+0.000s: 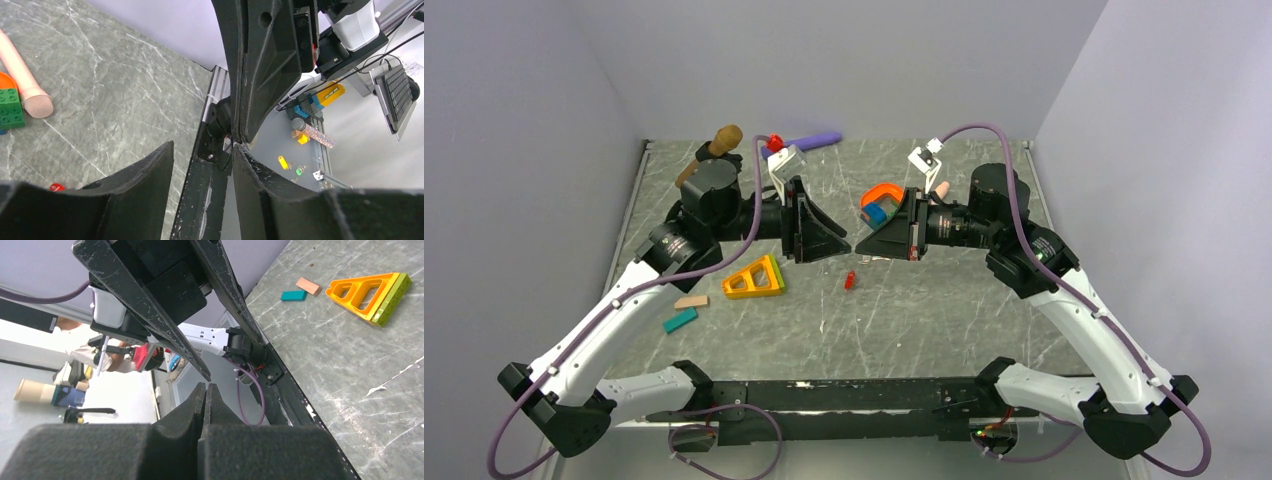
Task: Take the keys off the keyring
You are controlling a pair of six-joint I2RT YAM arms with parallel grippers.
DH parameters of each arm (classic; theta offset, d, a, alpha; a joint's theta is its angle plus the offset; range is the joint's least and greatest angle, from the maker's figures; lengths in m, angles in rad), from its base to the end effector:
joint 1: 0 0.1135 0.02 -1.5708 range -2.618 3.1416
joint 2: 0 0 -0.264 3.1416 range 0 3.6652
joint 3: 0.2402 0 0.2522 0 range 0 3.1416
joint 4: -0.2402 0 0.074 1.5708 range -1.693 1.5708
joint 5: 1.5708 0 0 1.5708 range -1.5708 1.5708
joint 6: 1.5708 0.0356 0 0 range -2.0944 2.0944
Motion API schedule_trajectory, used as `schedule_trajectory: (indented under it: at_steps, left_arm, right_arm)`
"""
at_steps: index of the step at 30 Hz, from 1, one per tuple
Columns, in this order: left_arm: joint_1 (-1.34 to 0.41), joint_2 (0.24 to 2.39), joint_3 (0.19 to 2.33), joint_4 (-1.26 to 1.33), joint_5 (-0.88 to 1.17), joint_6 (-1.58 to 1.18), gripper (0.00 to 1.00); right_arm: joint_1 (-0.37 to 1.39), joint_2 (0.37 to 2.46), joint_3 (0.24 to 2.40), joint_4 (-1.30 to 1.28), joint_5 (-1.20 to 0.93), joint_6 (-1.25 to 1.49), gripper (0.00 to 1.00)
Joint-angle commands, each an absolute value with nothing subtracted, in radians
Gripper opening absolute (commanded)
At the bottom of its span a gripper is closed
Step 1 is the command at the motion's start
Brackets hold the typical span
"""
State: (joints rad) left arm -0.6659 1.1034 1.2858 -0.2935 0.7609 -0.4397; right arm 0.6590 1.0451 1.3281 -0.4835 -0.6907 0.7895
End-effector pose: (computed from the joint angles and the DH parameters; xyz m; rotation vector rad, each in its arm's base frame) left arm 0.1659 -0.1615 0.4416 0.8270 1.6831 -1.4305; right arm 0.1485 0.1437 0.4477 -0.4475 1.9947 1.5904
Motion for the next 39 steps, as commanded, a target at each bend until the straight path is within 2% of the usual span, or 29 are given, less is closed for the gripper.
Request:
schedule_trajectory:
  at_steps: [1,11,15,24,32,39]
  left_arm:
    - [-0.659,1.076,1.335,-0.267,0.739,-0.448,0.52]
    - [-0.642,1.052,1.299,-0.313,0.694,-0.426,0.55]
    - [-0.639,1.034,1.251,-0.344,0.603,-0.415,0.57]
    - [-0.635,1.069,1.213,-0.488,0.373,-0.345,0.68]
    - [-0.643,1.22,1.183,-0.564,0.193,-0.315,0.7]
    - [-0.733,1.499,1.251,-0.576,0.015,-0.325,0.69]
  right_arm:
    - [0.663,1.027,1.35,-0.443,-0.718,0.787,0.0]
    - [0.662,1.023,1.352,-0.473,-0.686,0.762,0.0]
    - [0.662,1.015,1.342,-0.495,-0.645,0.754,0.0]
    - [0.661,1.047,1.364,-0.708,-0.402,0.713,0.0]
    - [0.654,1.076,1.327,-0.853,-0.195,0.756,0.0]
    - [0.634,1.1,1.337,-0.922,-0.142,0.771,0.0]
